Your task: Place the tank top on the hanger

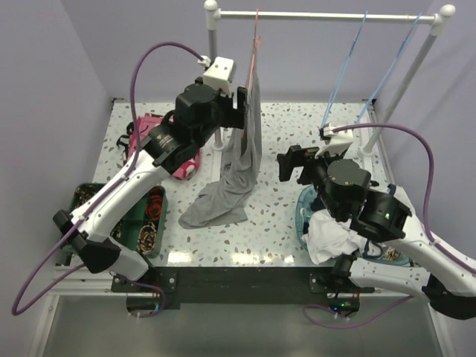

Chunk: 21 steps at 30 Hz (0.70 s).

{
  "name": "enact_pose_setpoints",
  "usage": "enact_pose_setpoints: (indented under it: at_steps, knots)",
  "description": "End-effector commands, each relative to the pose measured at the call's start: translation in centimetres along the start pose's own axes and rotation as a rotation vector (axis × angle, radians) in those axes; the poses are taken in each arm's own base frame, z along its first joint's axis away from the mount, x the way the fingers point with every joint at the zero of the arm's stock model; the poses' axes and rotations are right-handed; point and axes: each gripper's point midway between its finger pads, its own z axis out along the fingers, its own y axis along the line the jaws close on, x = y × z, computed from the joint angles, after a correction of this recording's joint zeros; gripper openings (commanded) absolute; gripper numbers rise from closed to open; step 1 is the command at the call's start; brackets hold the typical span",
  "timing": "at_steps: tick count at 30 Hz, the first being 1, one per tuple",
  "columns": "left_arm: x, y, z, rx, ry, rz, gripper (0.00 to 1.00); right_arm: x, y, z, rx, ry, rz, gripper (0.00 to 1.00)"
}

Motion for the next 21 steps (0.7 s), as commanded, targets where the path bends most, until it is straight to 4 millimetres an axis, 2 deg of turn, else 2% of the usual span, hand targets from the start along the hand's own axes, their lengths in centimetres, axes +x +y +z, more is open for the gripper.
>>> enact_pose_setpoints:
  at_steps: [1,2,3,4,5,6,7,8,9,10,11,12,14,15,17,18,19,20,21]
  knots:
    - [-4.0,0.6,-4.9,0.067,-0.150,-0.025,0.89,0.5,0.4,0.2,-0.013,0.002,0.021,0.99]
    - [-4.4,0.7,-5.6,0.074,-0.174,-0.032,0.92,0.6,0.6,0.2,-0.020,0.004,0.022,0.98]
    - [-3.5,0.8,-5.9,0.082,-0.165,-0.027,0.95,1.0,0.7,0.4,-0.023,0.012,0.018,0.98]
    - [-4.2,1.2,-7.5,0.087,-0.191,-0.038,0.98,1.1,0.7,0.4,-0.023,0.015,0.015,0.99]
    - [-3.9,1.6,-8.0,0.078,-0.185,-0.044,0.98,1.2,0.8,0.5,-0.022,0.017,0.015,0.99]
    - [-2.2,2.0,-8.0,0.064,-0.153,-0.041,0.99,1.4,0.8,0.6,-0.023,0.020,0.011,0.99]
    - [-2.4,2.7,-9.6,0.059,-0.175,-0.071,0.99,1.5,0.8,0.6,-0.020,0.022,0.012,0.99]
    - [-1.5,3.1,-10.0,0.046,-0.166,-0.079,0.99,1.5,0.8,0.6,-0.023,0.021,0.014,0.98]
    - [1.6,3.9,-9.7,0.017,-0.112,-0.075,0.99,1.8,0.9,0.7,-0.026,0.025,0.013,0.99]
    - [2.2,4.4,-10.8,0.010,-0.116,-0.107,0.99,1.9,0.9,0.7,-0.029,0.025,0.016,0.99]
    - [3.9,4.8,-10.9,-0.005,-0.082,-0.113,0.99,2.1,1.0,0.8,-0.030,0.028,0.017,0.99]
    - [7.7,5.4,-10.3,-0.032,-0.011,-0.107,0.99,2.6,1.0,0.8,-0.031,0.036,0.015,0.98]
    - [10.9,5.7,-10.6,-0.039,0.036,-0.152,1.00,3.0,1.0,1.0,-0.032,0.044,0.012,0.99]
    - [15.0,5.9,-10.2,-0.044,0.113,-0.144,1.00,3.5,1.1,1.1,-0.033,0.053,0.010,0.99]
    - [18.1,5.9,-9.9,-0.050,0.159,-0.178,1.00,4.1,1.2,1.2,-0.039,0.064,0.009,0.99]
    - [21.8,6.2,-9.7,-0.060,0.222,-0.166,1.00,4.6,1.2,1.3,-0.037,0.074,0.003,0.99]
    - [23.4,6.1,-9.4,-0.057,0.247,-0.178,1.00,4.8,1.3,1.3,-0.038,0.078,0.004,0.99]
    - [24.0,5.7,-8.9,-0.042,0.240,-0.192,1.00,5.0,1.3,1.4,-0.041,0.080,0.003,0.99]
    - [26.2,5.8,-8.8,-0.039,0.283,-0.188,1.00,5.4,1.3,1.5,-0.039,0.088,0.001,0.99]
